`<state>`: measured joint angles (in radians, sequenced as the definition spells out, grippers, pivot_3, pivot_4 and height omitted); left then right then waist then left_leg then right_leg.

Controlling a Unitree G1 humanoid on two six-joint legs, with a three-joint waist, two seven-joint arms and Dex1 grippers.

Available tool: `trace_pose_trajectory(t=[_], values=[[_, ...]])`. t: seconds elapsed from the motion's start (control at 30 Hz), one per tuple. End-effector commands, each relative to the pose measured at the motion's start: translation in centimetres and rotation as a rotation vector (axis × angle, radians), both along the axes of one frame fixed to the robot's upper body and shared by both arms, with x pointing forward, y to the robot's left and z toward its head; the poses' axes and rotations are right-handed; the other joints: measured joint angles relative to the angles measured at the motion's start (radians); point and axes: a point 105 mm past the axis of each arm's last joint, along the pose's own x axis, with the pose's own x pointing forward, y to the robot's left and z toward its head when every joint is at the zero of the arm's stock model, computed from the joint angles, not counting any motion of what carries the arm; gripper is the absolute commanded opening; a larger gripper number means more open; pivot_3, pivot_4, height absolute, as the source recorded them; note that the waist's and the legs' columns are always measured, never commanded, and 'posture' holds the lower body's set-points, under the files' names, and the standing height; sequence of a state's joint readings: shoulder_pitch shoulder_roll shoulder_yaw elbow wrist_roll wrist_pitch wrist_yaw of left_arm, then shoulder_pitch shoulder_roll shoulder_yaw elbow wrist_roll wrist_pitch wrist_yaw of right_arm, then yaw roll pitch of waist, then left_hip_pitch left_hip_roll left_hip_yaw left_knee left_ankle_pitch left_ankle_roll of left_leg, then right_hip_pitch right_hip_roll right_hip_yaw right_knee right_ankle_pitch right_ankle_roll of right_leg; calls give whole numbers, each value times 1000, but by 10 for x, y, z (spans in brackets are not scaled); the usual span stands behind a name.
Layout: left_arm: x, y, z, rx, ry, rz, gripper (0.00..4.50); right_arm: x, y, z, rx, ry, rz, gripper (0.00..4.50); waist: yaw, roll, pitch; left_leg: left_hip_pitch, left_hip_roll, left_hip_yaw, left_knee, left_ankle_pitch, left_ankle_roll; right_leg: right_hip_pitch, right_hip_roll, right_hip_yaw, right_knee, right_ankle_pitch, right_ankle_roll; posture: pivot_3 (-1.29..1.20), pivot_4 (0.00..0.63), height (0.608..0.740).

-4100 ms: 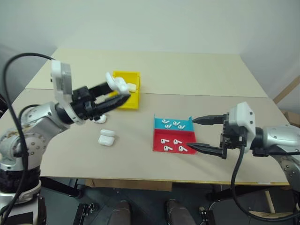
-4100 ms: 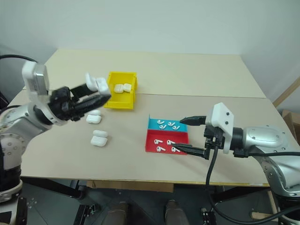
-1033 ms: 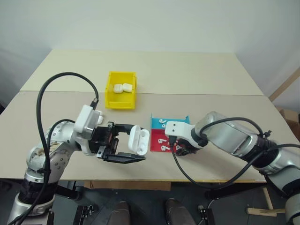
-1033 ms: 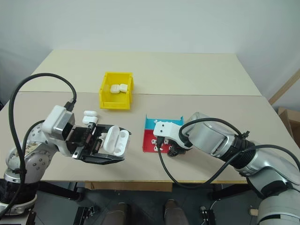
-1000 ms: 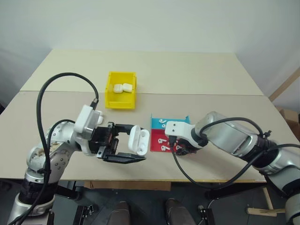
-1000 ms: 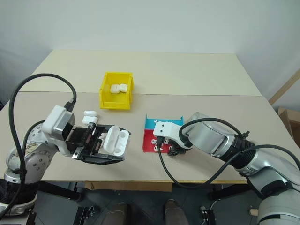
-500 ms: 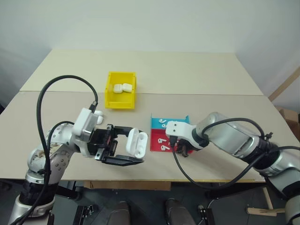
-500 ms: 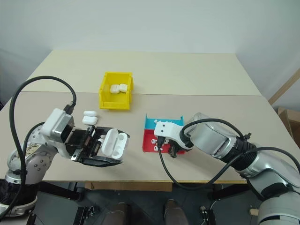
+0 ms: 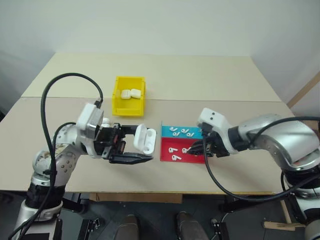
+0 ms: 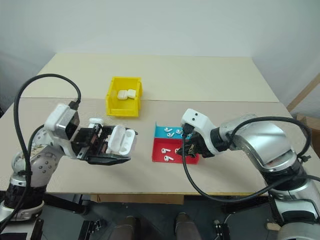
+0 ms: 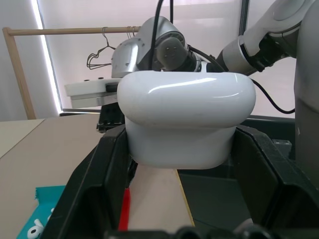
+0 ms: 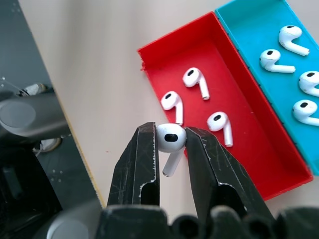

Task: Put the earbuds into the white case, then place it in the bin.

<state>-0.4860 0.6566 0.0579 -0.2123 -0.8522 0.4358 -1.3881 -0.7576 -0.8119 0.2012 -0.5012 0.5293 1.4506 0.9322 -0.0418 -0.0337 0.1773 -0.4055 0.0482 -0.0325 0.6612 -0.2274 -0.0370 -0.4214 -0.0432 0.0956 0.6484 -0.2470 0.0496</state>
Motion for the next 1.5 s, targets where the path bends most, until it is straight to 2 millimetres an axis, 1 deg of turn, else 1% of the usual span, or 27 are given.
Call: trace_pose_trajectory(t=[0.03, 0.13, 0.37, 0.5, 0.57, 0.63, 0.73, 0.9, 1.13, 1.3, 1.5], values=[[10, 1, 10, 0, -2, 6, 2785, -1, -1, 15, 53, -62, -10, 602, -1, 0, 0, 0, 0, 0, 0, 0, 0, 0, 0, 0, 0, 0, 0, 0, 150, 740], [18, -1, 12, 16, 9, 18, 2785, 4, -3, 29, 116, -111, -32, 602, -1, 0, 0, 0, 0, 0, 0, 0, 0, 0, 0, 0, 0, 0, 0, 0, 150, 740], [22, -12, 11, 42, 11, 18, 2785, 10, -7, 62, 304, -264, -54, 602, 0, 0, 0, -1, 0, 0, 0, 0, 0, 0, 0, 0, 0, 0, 0, 0, 150, 740], [23, -20, 10, 32, 2, 10, 2785, 8, -7, 81, 410, -369, -47, 602, 0, 0, 0, -1, 0, 0, 0, 0, 0, 0, 0, 0, 0, 0, 0, 0, 150, 740], [22, -23, 10, 28, -1, 7, 2785, 7, -5, 96, 483, -425, -40, 602, -1, 0, 0, -1, 0, 0, 0, 0, 0, 0, 0, 0, 0, 0, 0, 0, 150, 740], [22, -25, 10, 23, -2, 12, 2785, 3, -1, 106, 526, -465, -25, 602, -3, 0, 0, -1, 0, 0, 0, 0, 0, 0, 0, 0, 0, 0, 0, 0, 150, 740], [21, -29, 10, 18, 0, 12, 2785, -1, 4, 116, 579, -511, -2, 602, -2, 0, 0, -1, 0, 0, 0, 0, 0, 0, 0, 0, 0, 0, 0, 0, 150, 740], [21, -34, 11, 24, -2, 27, 2785, -10, 15, 123, 639, -553, 40, 602, -2, 0, 0, -1, 0, 0, 0, 0, 0, 0, 0, 0, 0, 0, 0, 0, 150, 740], [16, -40, 14, 11, -29, 7, 2785, -25, 30, 128, 728, -576, 123, 602, -2, 0, 0, -1, 0, 0, 0, 0, 0, 0, 0, 0, 0, 0, 0, 0, 150, 740], [16, -43, 15, 8, -28, 3, 2785, -34, 37, 122, 722, -563, 169, 602, -2, 0, 0, 0, 0, 0, 0, 0, 0, 0, 0, 0, 0, 0, 0, 0, 150, 740], [15, -44, 17, 5, -26, -13, 2785, -36, 43, 118, 713, -557, 193, 602, -2, 0, 0, 0, 0, 0, 0, 0, 0, 0, 0, 0, 0, 0, 0, 0, 150, 740]])
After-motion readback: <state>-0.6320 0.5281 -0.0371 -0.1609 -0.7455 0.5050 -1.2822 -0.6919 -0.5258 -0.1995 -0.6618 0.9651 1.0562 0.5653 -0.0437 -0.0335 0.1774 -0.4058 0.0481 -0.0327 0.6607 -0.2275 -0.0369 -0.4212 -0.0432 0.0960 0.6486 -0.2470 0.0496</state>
